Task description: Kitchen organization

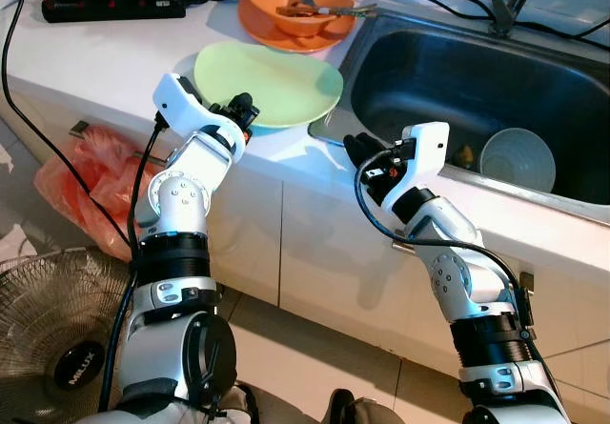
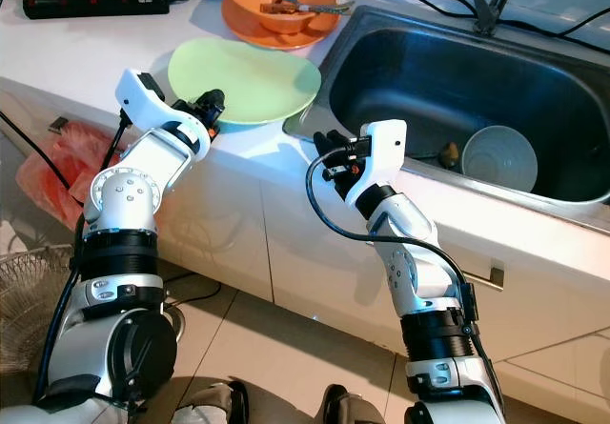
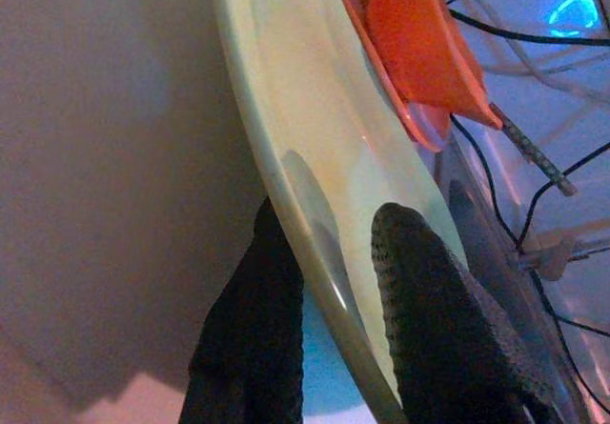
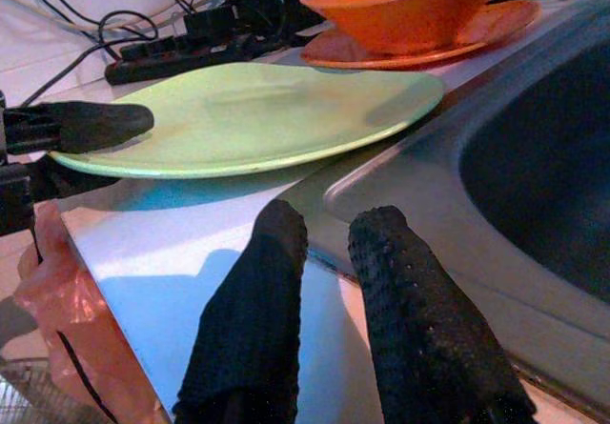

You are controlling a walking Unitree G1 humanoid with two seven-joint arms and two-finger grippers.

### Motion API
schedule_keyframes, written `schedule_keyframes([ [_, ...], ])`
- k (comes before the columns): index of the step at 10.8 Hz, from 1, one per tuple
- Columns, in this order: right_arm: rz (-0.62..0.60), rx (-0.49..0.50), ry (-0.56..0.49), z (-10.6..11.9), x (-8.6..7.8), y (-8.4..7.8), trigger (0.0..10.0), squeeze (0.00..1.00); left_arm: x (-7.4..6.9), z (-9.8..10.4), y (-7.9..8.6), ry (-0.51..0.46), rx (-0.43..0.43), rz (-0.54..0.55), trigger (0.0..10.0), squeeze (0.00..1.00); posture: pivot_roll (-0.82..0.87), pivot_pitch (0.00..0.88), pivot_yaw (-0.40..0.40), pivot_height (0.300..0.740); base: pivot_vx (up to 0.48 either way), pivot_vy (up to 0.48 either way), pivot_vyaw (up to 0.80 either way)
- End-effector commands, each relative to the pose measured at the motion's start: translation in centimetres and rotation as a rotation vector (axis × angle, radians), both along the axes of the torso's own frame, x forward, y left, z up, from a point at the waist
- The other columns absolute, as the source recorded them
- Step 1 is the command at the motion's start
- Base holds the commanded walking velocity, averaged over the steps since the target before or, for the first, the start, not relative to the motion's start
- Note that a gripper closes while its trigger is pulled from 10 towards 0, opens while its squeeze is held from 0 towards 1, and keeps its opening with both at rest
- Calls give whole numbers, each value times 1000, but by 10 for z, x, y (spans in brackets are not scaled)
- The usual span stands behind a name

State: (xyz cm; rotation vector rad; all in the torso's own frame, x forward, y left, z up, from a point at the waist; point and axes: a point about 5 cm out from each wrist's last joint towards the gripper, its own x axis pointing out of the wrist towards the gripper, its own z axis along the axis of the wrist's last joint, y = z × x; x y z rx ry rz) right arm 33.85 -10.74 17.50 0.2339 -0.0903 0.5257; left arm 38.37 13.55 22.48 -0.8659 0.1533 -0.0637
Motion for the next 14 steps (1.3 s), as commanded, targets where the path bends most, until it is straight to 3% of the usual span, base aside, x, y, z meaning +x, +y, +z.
schedule_keyframes([
  [1, -12, -1, 9, -1, 0, -3, 10000, 0, -2, 5, -5, -19, 17, -13, 0, 0, 24, 154, -31, 740, 0, 0, 0],
  [6, -2, -10, 10, -1, 1, -2, 10000, 0, -13, 3, -21, 5, 2, -43, 0, 0, 28, 156, -35, 740, 0, 0, 0],
  [7, -1, -11, 10, -1, 1, -2, 10000, 0, -16, 3, -23, 12, 14, -45, 2941, 0, 31, 158, -38, 740, 0, 0, 0],
  [8, 3, -14, 12, -2, 1, -2, 10000, 0, -22, 1, -27, 21, 17, -50, 10000, 0, 35, 158, -42, 740, 0, 0, 0],
  [9, 4, -16, 15, -3, 1, -2, 10000, 0, -25, 0, -33, 14, 40, -66, 10000, 0, 38, 157, -44, 740, 0, 0, 0],
  [12, -13, -13, 11, -2, 2, -5, 10000, 0, -31, 23, -40, -228, 240, -71, 10000, 0, 30, 155, -44, 740, 0, 0, 0],
  [14, -46, -3, -9, 4, 5, -9, 10000, 0, -35, 36, -41, -331, 271, -60, 10000, 0, 31, 152, -44, 740, 0, 0, 0],
])
